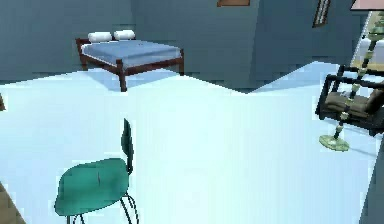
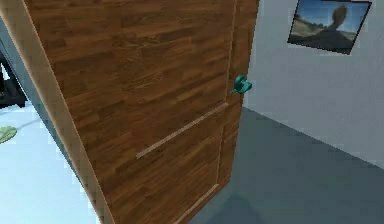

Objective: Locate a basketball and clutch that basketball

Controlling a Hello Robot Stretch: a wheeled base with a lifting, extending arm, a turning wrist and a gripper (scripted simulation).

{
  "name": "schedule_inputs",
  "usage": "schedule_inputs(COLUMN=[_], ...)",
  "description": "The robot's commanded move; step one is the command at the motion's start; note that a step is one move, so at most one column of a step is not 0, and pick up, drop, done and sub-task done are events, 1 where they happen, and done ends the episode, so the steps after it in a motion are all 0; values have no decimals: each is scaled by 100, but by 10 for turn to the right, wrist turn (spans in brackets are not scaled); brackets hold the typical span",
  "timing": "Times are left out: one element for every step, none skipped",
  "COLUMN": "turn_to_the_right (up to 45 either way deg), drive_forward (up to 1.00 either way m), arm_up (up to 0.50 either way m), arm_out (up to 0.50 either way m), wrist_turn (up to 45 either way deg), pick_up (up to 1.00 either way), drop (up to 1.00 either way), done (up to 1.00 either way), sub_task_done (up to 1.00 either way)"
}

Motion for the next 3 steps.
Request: schedule_inputs(turn_to_the_right=[240,0,0], drive_forward=[0,45,100], arm_up=[0,0,0], arm_out=[0,0,0], wrist_turn=[0,0,0], pick_up=[0,0,0], drop=[0,0,0], done=[0,0,0], sub_task_done=[0,0,0])
